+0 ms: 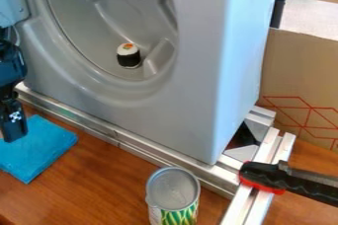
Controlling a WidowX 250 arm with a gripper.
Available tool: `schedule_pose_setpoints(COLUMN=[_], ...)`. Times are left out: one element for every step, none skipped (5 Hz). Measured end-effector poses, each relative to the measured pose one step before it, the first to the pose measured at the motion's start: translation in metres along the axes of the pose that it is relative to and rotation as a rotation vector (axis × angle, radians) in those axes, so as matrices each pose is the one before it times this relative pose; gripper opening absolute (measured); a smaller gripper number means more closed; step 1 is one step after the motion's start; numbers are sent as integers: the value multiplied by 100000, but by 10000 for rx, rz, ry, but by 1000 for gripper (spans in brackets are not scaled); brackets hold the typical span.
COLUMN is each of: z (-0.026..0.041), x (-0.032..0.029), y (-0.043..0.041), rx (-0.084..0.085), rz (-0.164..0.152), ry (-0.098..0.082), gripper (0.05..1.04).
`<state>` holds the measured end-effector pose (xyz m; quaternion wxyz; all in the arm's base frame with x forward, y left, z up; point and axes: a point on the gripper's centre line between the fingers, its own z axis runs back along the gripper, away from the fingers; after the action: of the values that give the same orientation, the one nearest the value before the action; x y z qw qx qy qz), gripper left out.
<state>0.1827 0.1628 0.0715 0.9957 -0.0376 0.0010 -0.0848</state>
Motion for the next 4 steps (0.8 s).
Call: schedule_pose_setpoints(z=[-516, -1177, -2119, -2524], x=[-68, 399, 851, 125], y=[-109, 500, 174, 779], rx=[-147, 23, -77, 194], rz=[10, 277, -20, 548], ry=[112, -47, 120, 418], gripper=[1000, 1000, 1001, 1001])
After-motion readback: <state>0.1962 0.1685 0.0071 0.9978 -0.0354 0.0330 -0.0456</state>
